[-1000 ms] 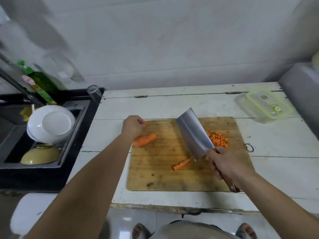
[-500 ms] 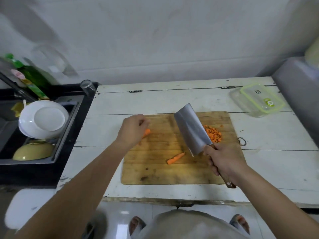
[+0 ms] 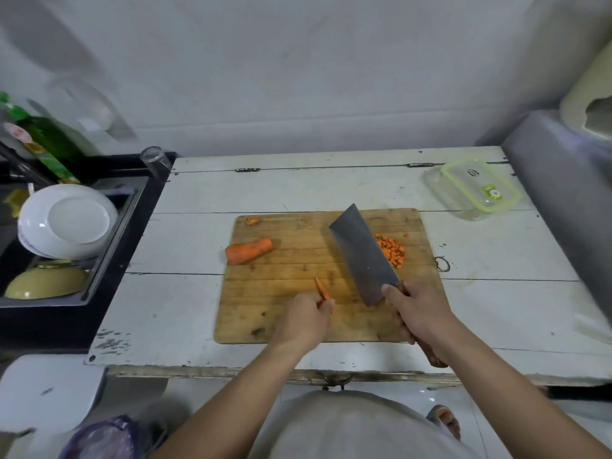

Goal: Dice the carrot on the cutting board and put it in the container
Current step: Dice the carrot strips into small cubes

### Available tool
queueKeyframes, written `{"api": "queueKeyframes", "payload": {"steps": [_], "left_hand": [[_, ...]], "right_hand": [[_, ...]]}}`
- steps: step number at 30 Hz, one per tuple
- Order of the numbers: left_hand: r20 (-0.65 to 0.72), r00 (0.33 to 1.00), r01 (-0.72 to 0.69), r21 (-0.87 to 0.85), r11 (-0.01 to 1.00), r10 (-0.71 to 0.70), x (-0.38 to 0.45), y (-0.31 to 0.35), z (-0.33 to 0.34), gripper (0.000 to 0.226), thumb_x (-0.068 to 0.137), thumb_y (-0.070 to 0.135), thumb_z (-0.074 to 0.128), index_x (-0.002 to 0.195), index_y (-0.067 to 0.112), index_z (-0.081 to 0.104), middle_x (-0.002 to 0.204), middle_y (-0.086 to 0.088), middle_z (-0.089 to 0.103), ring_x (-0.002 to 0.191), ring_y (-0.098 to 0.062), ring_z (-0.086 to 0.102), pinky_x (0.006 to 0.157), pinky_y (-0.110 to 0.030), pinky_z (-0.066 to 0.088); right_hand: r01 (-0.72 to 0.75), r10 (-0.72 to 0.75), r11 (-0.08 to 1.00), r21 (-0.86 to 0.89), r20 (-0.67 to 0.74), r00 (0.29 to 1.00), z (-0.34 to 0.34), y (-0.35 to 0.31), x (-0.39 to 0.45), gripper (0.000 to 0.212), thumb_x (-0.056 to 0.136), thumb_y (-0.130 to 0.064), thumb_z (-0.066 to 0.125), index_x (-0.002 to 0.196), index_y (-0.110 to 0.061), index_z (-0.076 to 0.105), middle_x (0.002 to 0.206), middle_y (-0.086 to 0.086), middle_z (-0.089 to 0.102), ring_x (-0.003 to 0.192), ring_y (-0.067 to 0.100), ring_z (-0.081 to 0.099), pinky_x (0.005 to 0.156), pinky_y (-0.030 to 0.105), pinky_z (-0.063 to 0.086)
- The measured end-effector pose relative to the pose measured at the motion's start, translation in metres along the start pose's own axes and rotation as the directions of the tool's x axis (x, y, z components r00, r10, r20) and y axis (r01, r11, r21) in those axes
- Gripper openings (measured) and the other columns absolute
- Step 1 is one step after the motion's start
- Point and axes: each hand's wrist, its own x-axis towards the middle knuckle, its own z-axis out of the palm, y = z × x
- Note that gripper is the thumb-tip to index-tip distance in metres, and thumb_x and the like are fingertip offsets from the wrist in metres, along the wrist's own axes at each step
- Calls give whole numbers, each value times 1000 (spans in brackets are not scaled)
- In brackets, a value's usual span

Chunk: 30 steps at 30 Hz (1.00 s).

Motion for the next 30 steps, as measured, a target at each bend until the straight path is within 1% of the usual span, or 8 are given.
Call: {"api": "queueKeyframes", "payload": {"steps": [2, 4, 6, 9, 11, 15, 22, 30], "left_hand": [[37, 996, 85, -167, 982, -80, 5, -10, -9, 23, 104, 26, 55, 86, 21, 69, 82, 3, 74, 74, -16, 72, 77, -43, 62], [-53, 998, 30, -78, 997, -34, 8, -23, -16, 13, 100, 23, 62, 89, 23, 69, 87, 7, 72, 80, -14, 70, 79, -39, 61], [-153, 976, -146, 83, 986, 157, 6, -33, -16, 2, 97, 24, 69, 97, 25, 70, 95, 11, 68, 87, -8, 64, 80, -28, 57], [-204, 803, -504, 267, 821, 560, 4, -48, 1, 11, 93, 15, 74, 102, 19, 75, 101, 10, 64, 93, -6, 58, 81, -24, 52], [-242, 705, -582, 339, 739, 666, 7, -52, 12, 9, 90, 14, 77, 99, 16, 76, 99, 7, 65, 94, -11, 57, 80, -27, 53], [-339, 647, -555, 404, 727, 683, 9, -51, 30, 6, 90, 15, 76, 96, 16, 76, 95, 6, 68, 94, -15, 56, 79, -30, 52], [-384, 582, -584, 417, 697, 717, 8, -54, 38, 4, 93, 16, 73, 95, 14, 77, 95, 5, 68, 95, -17, 58, 80, -30, 51], [-414, 644, -532, 363, 765, 644, 4, -50, 47, 11, 94, 19, 69, 99, 18, 79, 99, 9, 67, 98, -15, 56, 82, -30, 49]], "right_hand": [[15, -15, 997, -69, 6, 1000, -2, 3, -1, 30, 103, -36, 51, 89, -12, 60, 52, 3, 56, 42, 21, 50, 47, 33, 45], [36, -36, 990, -136, 7, 999, -3, 3, -6, 28, 104, -38, 49, 88, -17, 59, 52, 3, 58, 40, 18, 53, 44, 30, 46], [54, -54, 970, -235, 9, 999, 1, 3, -14, 28, 104, -39, 48, 88, -20, 59, 57, 4, 63, 42, 15, 58, 44, 30, 49], [104, -118, 918, -382, -15, 993, 14, 4, -31, 29, 103, -45, 46, 86, -24, 57, 69, 1, 66, 61, 20, 67, 60, 40, 57], [130, -159, 874, -468, -23, 987, 24, 3, -42, 29, 104, -47, 43, 88, -25, 53, 75, -2, 64, 70, 21, 65, 62, 38, 51], [151, -198, 817, -556, -24, 980, 40, 5, -60, 28, 105, -48, 37, 100, -22, 48, 80, -2, 57, 73, 23, 55, 60, 36, 40], [154, -208, 801, -578, -28, 978, 43, 10, -64, 29, 105, -48, 37, 94, -22, 45, 79, -3, 55, 74, 25, 54, 62, 36, 39], [178, -233, 766, -617, -10, 972, 41, 15, -59, 29, 105, -49, 36, 94, -23, 43, 77, -3, 56, 69, 25, 54, 58, 36, 38]]}}
